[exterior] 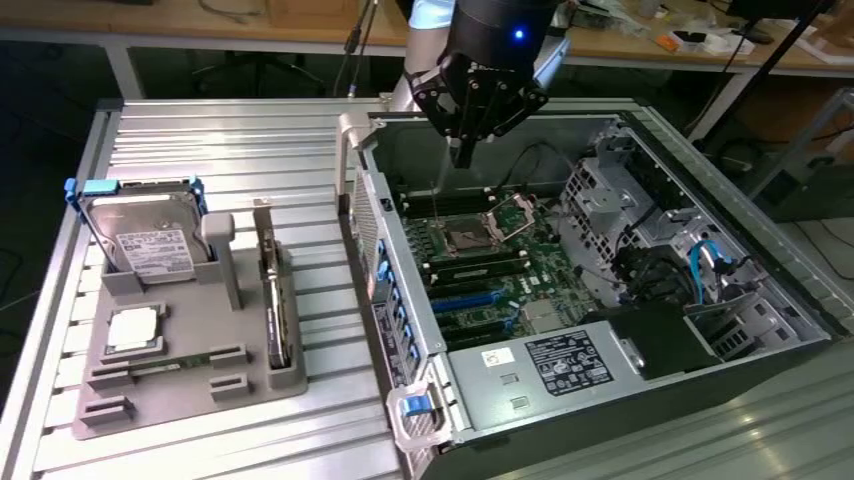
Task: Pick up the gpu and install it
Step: 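Reach for the gpu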
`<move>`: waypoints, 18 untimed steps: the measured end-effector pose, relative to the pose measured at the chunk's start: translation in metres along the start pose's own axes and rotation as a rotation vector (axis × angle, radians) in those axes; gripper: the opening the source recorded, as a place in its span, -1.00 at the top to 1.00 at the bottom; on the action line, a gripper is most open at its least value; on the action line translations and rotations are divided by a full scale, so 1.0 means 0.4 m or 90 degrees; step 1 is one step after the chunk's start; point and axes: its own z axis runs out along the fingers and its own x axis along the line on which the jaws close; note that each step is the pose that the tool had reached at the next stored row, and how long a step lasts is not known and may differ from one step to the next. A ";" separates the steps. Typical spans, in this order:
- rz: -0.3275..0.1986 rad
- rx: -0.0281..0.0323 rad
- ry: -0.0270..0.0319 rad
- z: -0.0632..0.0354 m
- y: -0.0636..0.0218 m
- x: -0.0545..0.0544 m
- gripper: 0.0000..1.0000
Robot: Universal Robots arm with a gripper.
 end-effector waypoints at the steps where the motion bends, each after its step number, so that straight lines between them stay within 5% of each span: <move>1: 0.000 0.0000 0.0000 0.000 0.000 0.000 0.79; 18: 0.000 0.0000 0.0000 -0.001 -0.002 0.025 0.79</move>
